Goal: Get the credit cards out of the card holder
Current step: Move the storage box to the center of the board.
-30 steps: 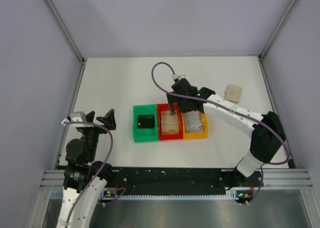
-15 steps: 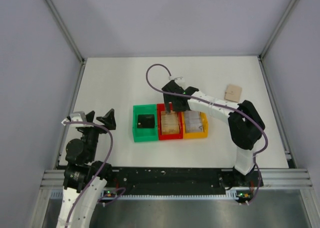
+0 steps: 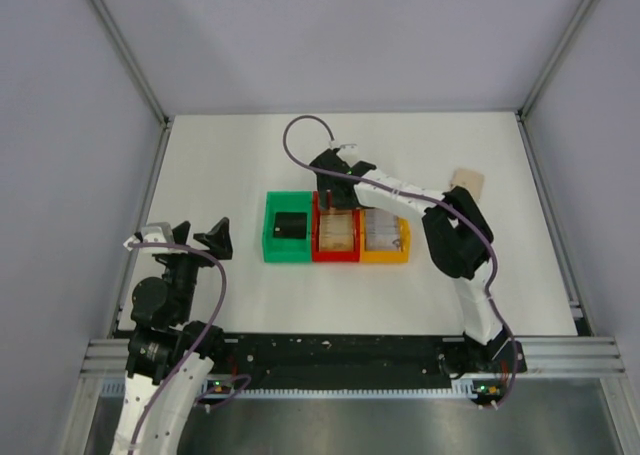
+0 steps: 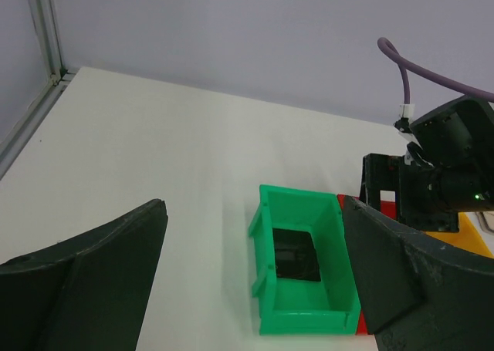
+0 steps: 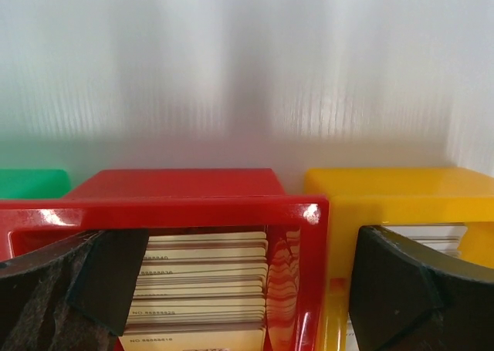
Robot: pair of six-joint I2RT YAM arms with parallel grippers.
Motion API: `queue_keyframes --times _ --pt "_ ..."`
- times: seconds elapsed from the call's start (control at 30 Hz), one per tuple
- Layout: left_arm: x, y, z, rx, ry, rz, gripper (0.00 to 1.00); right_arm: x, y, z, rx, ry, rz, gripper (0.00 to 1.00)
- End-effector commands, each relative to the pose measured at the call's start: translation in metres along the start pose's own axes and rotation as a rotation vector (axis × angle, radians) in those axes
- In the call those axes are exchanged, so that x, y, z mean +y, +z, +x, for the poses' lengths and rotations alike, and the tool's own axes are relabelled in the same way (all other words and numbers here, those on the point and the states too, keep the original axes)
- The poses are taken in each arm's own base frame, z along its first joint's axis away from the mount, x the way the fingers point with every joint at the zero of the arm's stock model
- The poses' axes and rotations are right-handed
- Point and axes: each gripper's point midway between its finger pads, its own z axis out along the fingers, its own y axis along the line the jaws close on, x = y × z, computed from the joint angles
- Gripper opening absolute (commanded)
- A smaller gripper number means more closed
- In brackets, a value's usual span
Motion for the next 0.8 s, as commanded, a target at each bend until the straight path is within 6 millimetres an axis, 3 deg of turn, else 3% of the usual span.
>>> queue_keyframes --times 0.0,0.37,0.47,0.57,0.63,0.77 --pt "-0.003 -0.004 -0.020 -0.051 0.007 0.005 0.99 0.002 0.009 -0.052 -0.112 0.109 0.011 0.96" --pt "-0.002 -0.003 -0.019 -0.046 0.015 -0.001 0.99 -0.030 0.041 -0.117 -0.185 0.073 0.048 0.96" --pt "-0.001 -0.003 -0.019 -0.043 0.017 -0.002 0.99 -0.028 0.038 -0.128 -0.195 0.059 0.019 0.97" --pt "-0.001 -0.003 -0.019 -0.044 0.017 -0.005 0.99 -0.024 0.006 -0.142 -0.222 0.045 -0.053 0.98" --pt "-0.001 -0.003 -0.020 -0.049 0.016 -0.005 0.99 -0.028 -0.026 -0.155 -0.260 0.041 -0.094 0.98" --pt "-0.001 -0.004 -0.020 -0.053 0.015 -0.003 0.99 -0.062 -0.089 -0.175 -0.355 0.025 -0.094 0.99"
